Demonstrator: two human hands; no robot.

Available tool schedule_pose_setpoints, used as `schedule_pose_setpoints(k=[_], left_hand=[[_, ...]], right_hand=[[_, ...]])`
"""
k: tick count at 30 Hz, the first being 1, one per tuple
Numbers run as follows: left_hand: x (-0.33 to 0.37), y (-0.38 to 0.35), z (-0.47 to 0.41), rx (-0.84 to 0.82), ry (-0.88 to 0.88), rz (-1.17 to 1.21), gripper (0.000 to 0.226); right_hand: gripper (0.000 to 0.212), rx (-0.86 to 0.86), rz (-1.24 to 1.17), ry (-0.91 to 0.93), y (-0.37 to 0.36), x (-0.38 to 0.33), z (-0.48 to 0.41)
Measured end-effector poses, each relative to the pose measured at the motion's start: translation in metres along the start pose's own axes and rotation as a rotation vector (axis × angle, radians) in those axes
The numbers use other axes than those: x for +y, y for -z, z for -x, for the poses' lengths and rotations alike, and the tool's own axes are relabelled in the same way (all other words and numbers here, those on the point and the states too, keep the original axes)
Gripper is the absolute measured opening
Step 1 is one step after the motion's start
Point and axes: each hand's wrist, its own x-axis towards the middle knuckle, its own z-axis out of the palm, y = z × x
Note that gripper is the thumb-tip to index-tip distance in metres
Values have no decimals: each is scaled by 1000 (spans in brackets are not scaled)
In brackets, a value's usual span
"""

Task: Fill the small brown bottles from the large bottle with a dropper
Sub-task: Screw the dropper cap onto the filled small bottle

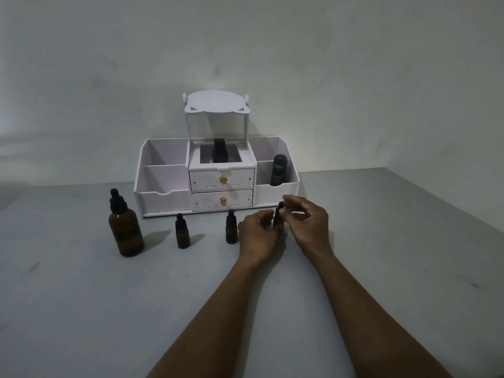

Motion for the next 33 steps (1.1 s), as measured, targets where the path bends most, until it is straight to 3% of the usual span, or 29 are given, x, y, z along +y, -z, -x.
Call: schedule_pose_setpoints(k=[5, 10, 17, 26, 30, 33], left_hand=[[5, 11, 12, -48, 82, 6, 61], [6, 32, 49, -82, 117, 53, 50], [-2, 131, 88, -24, 35, -26, 34], [-34, 262, 85, 379, 43, -141, 31], [-47, 280, 69, 417, 55, -130, 47], [-52, 283, 54, 356, 53, -124, 60]], right_hand=[[34, 97, 3, -6, 8, -6, -1], [33, 148, 74, 56, 10, -14, 0], [25, 103, 103, 348, 2, -53, 19], [25, -202, -32, 464, -84, -122, 51], [28, -368, -109, 370, -136, -147, 59], [36, -425, -107, 337, -170, -157, 61]])
